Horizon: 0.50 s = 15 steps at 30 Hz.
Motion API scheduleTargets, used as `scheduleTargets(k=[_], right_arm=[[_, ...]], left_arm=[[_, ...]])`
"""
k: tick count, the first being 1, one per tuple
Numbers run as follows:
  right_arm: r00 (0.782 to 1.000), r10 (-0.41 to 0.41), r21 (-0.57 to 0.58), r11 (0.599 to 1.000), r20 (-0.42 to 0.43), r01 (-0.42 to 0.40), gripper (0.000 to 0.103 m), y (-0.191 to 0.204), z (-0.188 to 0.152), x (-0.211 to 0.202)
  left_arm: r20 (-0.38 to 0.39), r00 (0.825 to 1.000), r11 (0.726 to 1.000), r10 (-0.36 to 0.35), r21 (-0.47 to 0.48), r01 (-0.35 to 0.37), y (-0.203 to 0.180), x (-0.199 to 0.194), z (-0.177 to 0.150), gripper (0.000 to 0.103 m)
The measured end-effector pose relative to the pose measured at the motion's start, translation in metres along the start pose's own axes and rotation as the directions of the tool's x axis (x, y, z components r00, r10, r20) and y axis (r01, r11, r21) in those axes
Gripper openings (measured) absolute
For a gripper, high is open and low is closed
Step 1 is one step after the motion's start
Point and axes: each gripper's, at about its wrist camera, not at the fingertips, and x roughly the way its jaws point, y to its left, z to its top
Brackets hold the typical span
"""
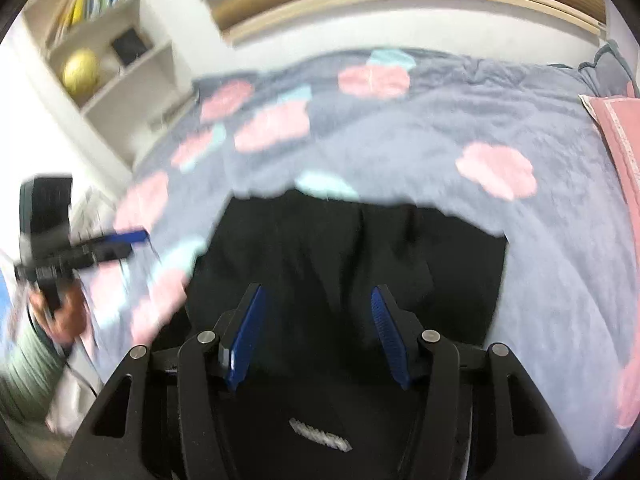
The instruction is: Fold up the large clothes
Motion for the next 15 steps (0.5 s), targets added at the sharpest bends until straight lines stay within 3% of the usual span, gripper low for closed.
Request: scheduleTargets(k=[3,5,8,11,12,15], right_arm=[[0.999,0.013,0.061,0.998,-0.033,-0.011,0.059,0.004,0.021,0.035],[0.994,0.021,0.085,0.996,-0.111,-0.012,0.059,0.007,0.02,0.073],[0.968,0.008,0.073,0.997,-0.252,0.011,0.059,0.006,-0.009,0.123],[0.936,-0.056,0.035,0.997,-0.347,0.072,0.059,-0.002,-0.05,0.162],[0.936,-0.058,0.039,0.996,-0.348,0.076,0.059,-0.003,-0.062,0.166],[0.949,-0.073,0.038,0.995,-0.306,0.089,0.059,-0.005,-0.075,0.167]], left_arm=[[-0.033,0.999,1.0,0.014,-0.012,-0.014,-0.007,0.041,0.019,0.055],[-0.082,0.997,0.999,0.003,-0.047,-0.006,0.002,0.069,0.02,0.055],[-0.194,0.981,0.993,0.016,-0.11,-0.038,0.022,0.116,-0.001,0.055],[-0.316,0.948,0.981,0.021,-0.176,-0.081,0.046,0.157,-0.042,0.055],[-0.338,0.941,0.978,0.027,-0.187,-0.095,0.052,0.166,-0.054,0.055],[-0.316,0.949,0.971,0.018,-0.219,-0.092,0.059,0.17,-0.064,0.055]])
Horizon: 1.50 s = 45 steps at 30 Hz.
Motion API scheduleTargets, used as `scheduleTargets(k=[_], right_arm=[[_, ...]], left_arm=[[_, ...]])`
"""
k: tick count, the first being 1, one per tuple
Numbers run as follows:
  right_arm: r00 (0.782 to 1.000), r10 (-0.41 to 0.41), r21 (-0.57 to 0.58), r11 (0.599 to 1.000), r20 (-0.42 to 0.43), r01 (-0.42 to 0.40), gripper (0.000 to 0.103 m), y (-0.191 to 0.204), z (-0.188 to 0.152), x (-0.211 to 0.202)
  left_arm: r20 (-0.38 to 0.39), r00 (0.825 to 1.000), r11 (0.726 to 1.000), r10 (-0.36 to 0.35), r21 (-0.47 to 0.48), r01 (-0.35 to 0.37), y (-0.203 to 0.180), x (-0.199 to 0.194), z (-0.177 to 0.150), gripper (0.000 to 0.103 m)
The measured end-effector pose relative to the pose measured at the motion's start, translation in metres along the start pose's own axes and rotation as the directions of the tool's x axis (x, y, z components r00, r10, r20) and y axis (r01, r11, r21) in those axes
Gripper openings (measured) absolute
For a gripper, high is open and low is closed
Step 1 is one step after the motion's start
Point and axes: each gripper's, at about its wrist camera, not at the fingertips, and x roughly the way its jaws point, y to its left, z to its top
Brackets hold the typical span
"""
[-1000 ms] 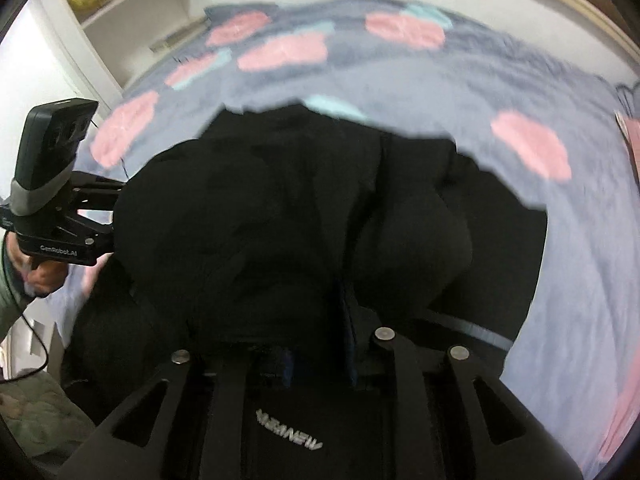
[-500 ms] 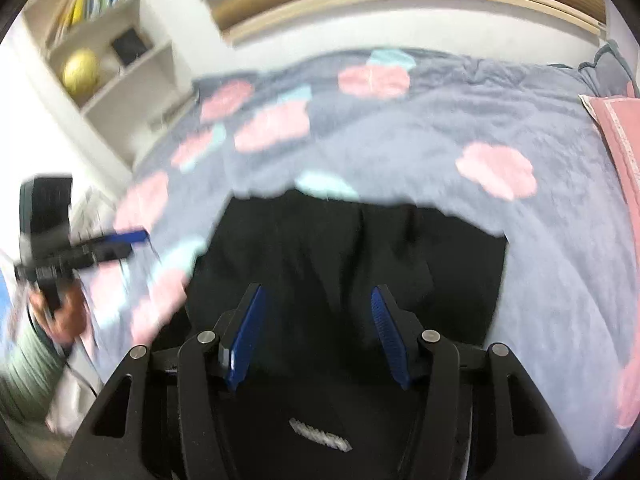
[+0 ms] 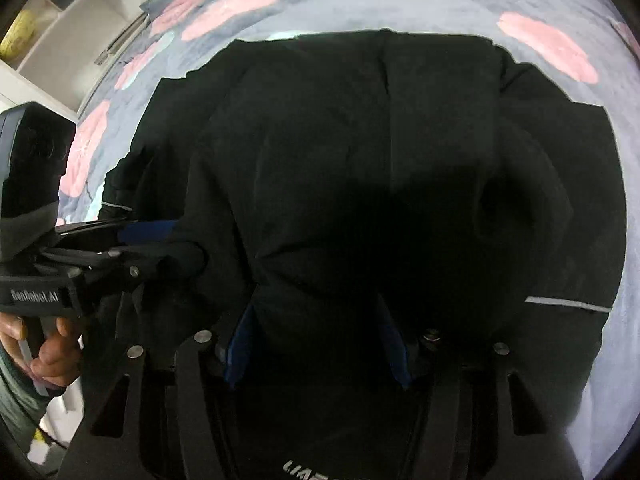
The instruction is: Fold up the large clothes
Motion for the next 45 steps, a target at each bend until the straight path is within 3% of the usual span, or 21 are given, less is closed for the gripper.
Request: scheduleTargets(k=[4,10,12,15,18,21,26,32,37,45], right_arm=[[1.0,0.006,-0.009,1.0,0.012,-0.006,0.059,0.003,0.001,-0.025],[0.988,0.031,-0.052,0.998,0.151,-0.023,0.06,0.009,-0.014,-0.084],[0.989,0.003,-0.048,0.999,0.15,0.004,0.061,0.009,-0.017,-0.08],[0.996,-0.012,-0.029,0.999,0.091,0.014,0.06,0.003,-0.016,-0.053],[1.0,-0.009,0.016,1.0,0.014,0.009,0.06,-0.001,-0.02,-0.016],[1.0,0.005,0.063,0.998,0.017,-0.006,0.06,-0.008,-0.024,-0.009],[0.999,0.031,0.112,0.993,0.029,-0.034,0.061,-0.016,-0.037,-0.045],[0.995,-0.008,0.144,0.99,0.1,-0.007,0.065,-0.038,-0.069,-0.101],[0.991,-0.047,0.215,0.976,0.126,0.019,0.065,-0.059,-0.099,-0.13],[0.987,-0.116,0.302,0.95,0.11,0.078,0.065,-0.086,-0.138,-0.137]], left_arm=[[0.029,0.999,1.0,-0.016,0.009,0.016,-0.009,-0.02,0.003,0.055],[0.122,0.988,0.992,-0.091,0.097,0.079,-0.03,-0.071,-0.02,0.055],[0.116,0.99,0.993,-0.083,0.09,0.073,-0.028,-0.068,-0.026,0.055],[0.038,0.999,1.0,0.017,0.0,-0.017,-0.005,-0.035,-0.03,0.055],[0.037,0.999,0.996,0.002,-0.093,0.002,0.014,-0.016,-0.035,0.051],[0.059,0.998,0.993,0.007,-0.116,0.0,0.014,-0.018,-0.04,0.05],[0.091,0.995,0.998,0.029,-0.051,-0.024,-0.007,-0.054,-0.063,0.05],[0.206,0.978,0.999,-0.002,-0.048,0.012,-0.015,-0.12,-0.106,0.052],[0.251,0.966,0.995,0.067,-0.094,-0.045,0.01,-0.173,-0.144,0.055],[0.25,0.963,0.973,0.096,-0.226,-0.038,0.074,-0.183,-0.177,0.057]])
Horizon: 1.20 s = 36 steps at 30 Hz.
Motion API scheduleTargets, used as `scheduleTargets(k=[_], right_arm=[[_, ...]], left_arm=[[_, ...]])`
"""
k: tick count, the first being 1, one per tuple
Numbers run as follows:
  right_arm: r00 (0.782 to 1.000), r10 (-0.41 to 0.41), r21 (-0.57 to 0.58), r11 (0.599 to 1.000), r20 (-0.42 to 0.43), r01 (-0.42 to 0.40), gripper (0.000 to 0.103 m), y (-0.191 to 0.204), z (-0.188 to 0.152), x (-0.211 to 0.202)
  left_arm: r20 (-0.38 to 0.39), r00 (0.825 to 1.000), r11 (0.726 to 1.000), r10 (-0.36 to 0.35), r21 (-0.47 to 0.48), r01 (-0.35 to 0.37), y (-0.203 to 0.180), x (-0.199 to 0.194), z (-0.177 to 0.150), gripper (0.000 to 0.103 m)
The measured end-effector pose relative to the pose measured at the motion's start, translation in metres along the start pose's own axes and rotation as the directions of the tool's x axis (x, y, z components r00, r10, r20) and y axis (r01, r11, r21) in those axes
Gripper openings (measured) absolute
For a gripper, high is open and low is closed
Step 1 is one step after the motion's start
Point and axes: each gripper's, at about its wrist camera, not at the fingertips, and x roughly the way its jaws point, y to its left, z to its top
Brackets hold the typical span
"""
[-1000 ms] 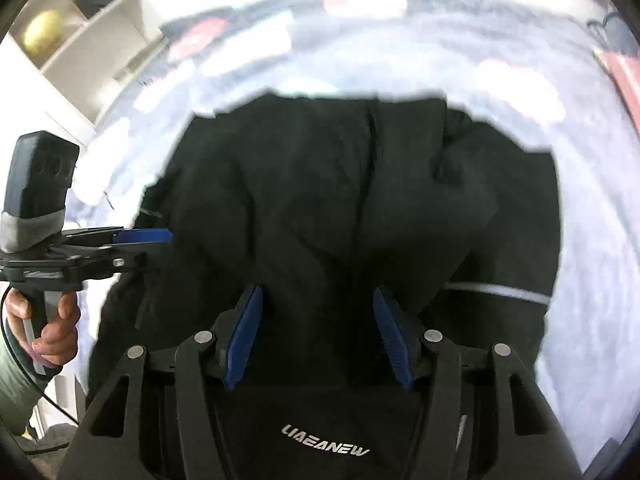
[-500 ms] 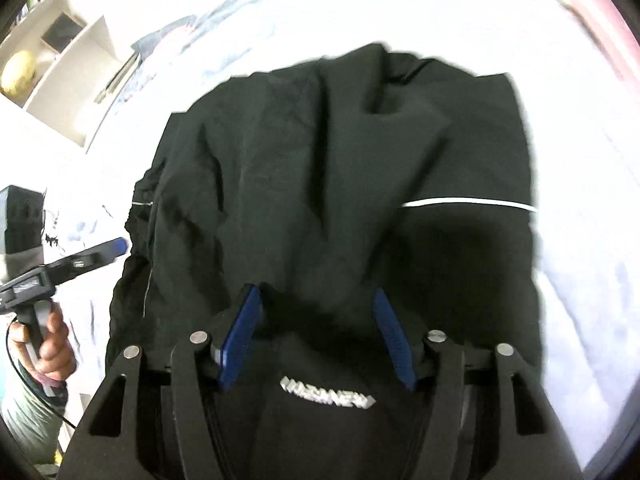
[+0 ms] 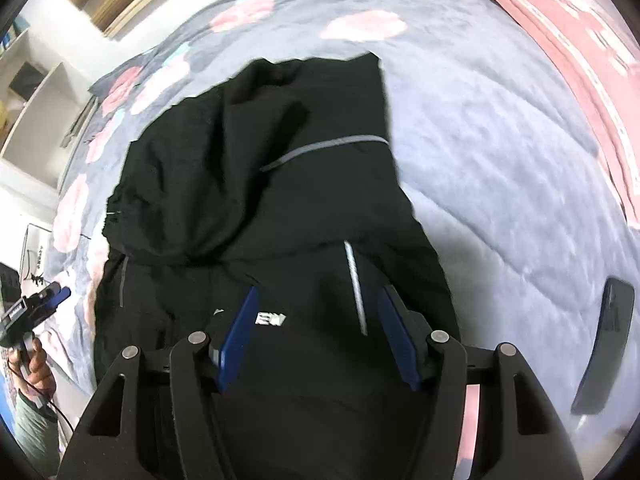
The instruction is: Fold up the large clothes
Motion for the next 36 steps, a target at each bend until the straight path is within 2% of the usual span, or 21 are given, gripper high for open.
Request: scheduleTargets(k=[6,8,11,12,14,15,19,21,23,26,30,33,34,36], right_arm=[[0.995,-0.097,-0.016,0.995,0.029,0.098,0.065,-0.016,-0.025,0.018],[0.992,-0.117,-0.011,0.993,0.054,0.117,0.066,-0.022,-0.032,0.024],[0.991,-0.099,0.013,0.995,0.094,0.098,0.066,-0.034,-0.04,0.031],[0.99,-0.089,0.024,0.996,0.108,0.087,0.066,-0.037,-0.041,0.034],[0.988,-0.069,0.025,0.997,0.138,0.066,0.066,-0.04,-0.046,0.037],[0.986,-0.064,0.021,0.998,0.151,0.062,0.066,-0.04,-0.048,0.038],[0.979,-0.057,-0.03,0.998,0.195,0.064,0.066,-0.038,-0.062,0.034],[0.972,-0.062,-0.051,0.996,0.227,0.075,0.066,-0.035,-0.075,0.025],[0.965,-0.066,-0.059,0.995,0.254,0.083,0.066,-0.036,-0.094,0.014],[0.964,-0.063,-0.053,0.995,0.258,0.079,0.066,-0.041,-0.121,0.002],[0.966,-0.111,-0.051,0.991,0.234,0.126,0.065,-0.049,-0.149,-0.013],[0.954,-0.16,-0.026,0.985,0.255,0.173,0.066,-0.062,-0.163,-0.028],[0.954,-0.167,0.006,0.985,0.248,0.171,0.066,-0.071,-0.166,-0.03],[0.968,-0.125,0.046,0.992,0.217,0.118,0.066,-0.087,-0.168,-0.027]], left_arm=[[-0.026,0.997,0.998,0.067,-0.014,-0.068,0.036,0.021,-0.025,0.057],[-0.012,0.998,0.998,0.065,-0.012,-0.065,0.05,0.022,-0.032,0.057],[0.008,0.999,0.999,0.043,-0.019,-0.042,0.067,0.026,-0.042,0.057],[0.011,1.0,0.999,0.015,-0.03,-0.015,0.075,0.029,-0.046,0.057],[-0.006,0.995,0.994,-0.098,-0.053,0.097,0.085,0.034,-0.052,0.057],[-0.012,0.982,0.979,-0.191,-0.068,0.19,0.093,0.038,-0.057,0.057],[0.005,0.969,0.968,-0.245,-0.054,0.245,0.107,0.042,-0.072,0.059],[0.023,0.971,0.971,-0.239,-0.018,0.24,0.105,0.037,-0.078,0.059],[0.054,0.978,0.98,-0.2,0.028,0.198,0.1,0.03,-0.087,0.059],[0.071,0.983,0.984,-0.171,0.07,0.167,0.095,0.025,-0.099,0.059],[0.052,0.992,0.992,-0.118,0.055,0.115,0.092,0.023,-0.11,0.059],[0.055,0.998,0.996,-0.039,0.081,0.035,0.085,0.023,-0.115,0.059],[0.051,0.999,0.997,-0.02,0.071,0.016,0.084,0.024,-0.117,0.059],[0.051,0.999,0.998,-0.011,0.062,0.007,0.083,0.027,-0.117,0.059]])
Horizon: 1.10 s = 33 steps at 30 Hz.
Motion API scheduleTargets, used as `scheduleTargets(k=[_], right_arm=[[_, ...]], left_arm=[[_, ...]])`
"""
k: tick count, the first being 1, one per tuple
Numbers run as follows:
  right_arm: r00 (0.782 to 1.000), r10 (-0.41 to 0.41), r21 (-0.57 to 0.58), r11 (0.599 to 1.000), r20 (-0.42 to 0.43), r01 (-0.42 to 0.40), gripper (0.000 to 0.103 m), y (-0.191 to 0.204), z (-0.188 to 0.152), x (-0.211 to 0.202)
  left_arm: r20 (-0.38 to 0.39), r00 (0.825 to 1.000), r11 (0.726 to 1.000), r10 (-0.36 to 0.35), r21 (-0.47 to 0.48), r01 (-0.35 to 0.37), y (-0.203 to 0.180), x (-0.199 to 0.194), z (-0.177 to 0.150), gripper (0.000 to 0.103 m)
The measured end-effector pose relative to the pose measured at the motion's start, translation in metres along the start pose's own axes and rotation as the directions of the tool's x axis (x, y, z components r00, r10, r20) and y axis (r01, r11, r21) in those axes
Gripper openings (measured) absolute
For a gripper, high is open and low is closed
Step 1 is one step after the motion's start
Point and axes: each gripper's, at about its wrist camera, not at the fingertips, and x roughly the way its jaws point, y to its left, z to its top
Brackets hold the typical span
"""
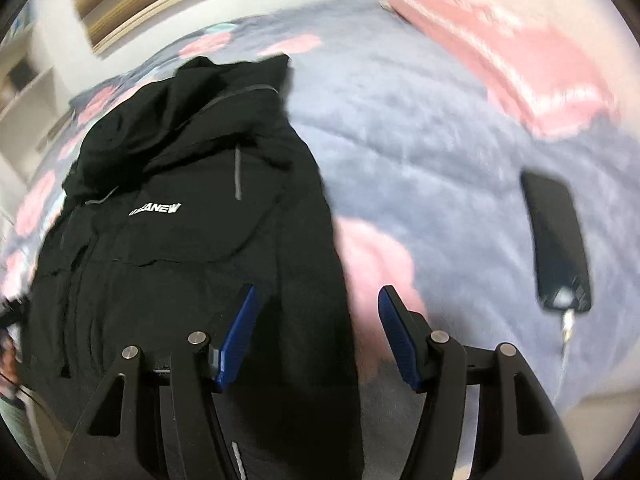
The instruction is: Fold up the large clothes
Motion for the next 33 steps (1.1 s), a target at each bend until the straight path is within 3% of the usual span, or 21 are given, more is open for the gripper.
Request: scheduleTargets(k=[2,3,6,9,10,11,12,14,16,20,23,25,30,31,32,33], right_arm=[[0.994,0.087,0.048,0.995,-0.059,-0.084,0.065,-0.01,-0.003,0.017],[0.991,0.114,0.055,0.992,-0.074,-0.11,0.056,-0.009,-0.005,0.021],[0.978,0.19,0.036,0.982,-0.087,-0.188,0.05,0.008,-0.008,0.022],[0.96,0.28,-0.011,0.96,-0.025,-0.28,0.05,0.031,-0.004,-0.002],[0.953,0.304,-0.012,0.953,-0.013,-0.304,0.05,0.035,-0.003,-0.007],[0.95,0.313,-0.01,0.95,-0.01,-0.313,0.05,0.039,-0.003,-0.01],[0.953,0.302,-0.011,0.953,-0.014,-0.302,0.05,0.042,-0.004,-0.008],[0.964,0.264,0.004,0.964,-0.041,-0.264,0.05,0.042,-0.013,0.002],[0.962,0.266,0.04,0.964,-0.064,-0.264,0.05,0.036,-0.026,0.01],[0.953,0.281,0.084,0.959,-0.112,-0.272,0.05,0.02,-0.056,0.012],[0.949,0.276,0.035,0.961,-0.15,-0.274,0.05,0.026,-0.078,-0.002],[0.944,0.295,0.01,0.955,-0.15,-0.297,0.05,0.033,-0.087,-0.012],[0.957,0.265,-0.044,0.961,-0.119,-0.272,0.05,0.051,-0.088,-0.015],[0.958,0.258,-0.039,0.963,-0.124,-0.265,0.05,0.049,-0.09,-0.012],[0.964,0.235,-0.037,0.97,-0.125,-0.241,0.047,0.051,-0.092,-0.007],[0.968,0.222,-0.044,0.973,-0.12,-0.228,0.038,0.052,-0.094,-0.009]], left_arm=[[-0.006,1.0,1.0,0.003,-0.003,-0.003,-0.002,0.004,0.0,0.059],[-0.014,1.0,1.0,-0.02,0.003,0.02,-0.005,0.005,0.0,0.059],[-0.032,0.987,0.987,-0.158,0.031,0.158,-0.021,0.002,0.0,0.058],[0.0,0.949,0.948,-0.315,0.054,0.315,-0.039,-0.011,0.002,0.058],[0.02,0.929,0.928,-0.37,0.047,0.369,-0.042,-0.016,0.005,0.059],[0.024,0.922,0.922,-0.386,0.039,0.385,-0.042,-0.016,0.006,0.059],[0.019,0.924,0.923,-0.383,0.033,0.382,-0.042,-0.014,0.006,0.059],[-0.008,0.943,0.943,-0.333,0.004,0.333,-0.034,-0.004,-0.001,0.059],[-0.026,0.95,0.95,-0.311,-0.018,0.311,-0.025,0.0,-0.015,0.059],[-0.057,0.942,0.944,-0.33,-0.045,0.328,-0.016,-0.004,-0.058,0.059],[-0.071,0.939,0.942,-0.335,-0.02,0.335,-0.02,-0.014,-0.085,0.059],[-0.057,0.932,0.933,-0.359,-0.011,0.359,-0.024,-0.021,-0.093,0.059],[-0.016,0.942,0.942,-0.335,-0.018,0.334,-0.033,-0.013,-0.094,0.059],[-0.007,0.953,0.953,-0.303,-0.016,0.303,-0.033,-0.01,-0.096,0.056],[0.005,0.963,0.963,-0.27,-0.012,0.27,-0.037,-0.009,-0.1,0.039],[0.015,0.97,0.97,-0.245,-0.002,0.245,-0.04,-0.01,-0.101,0.03]])
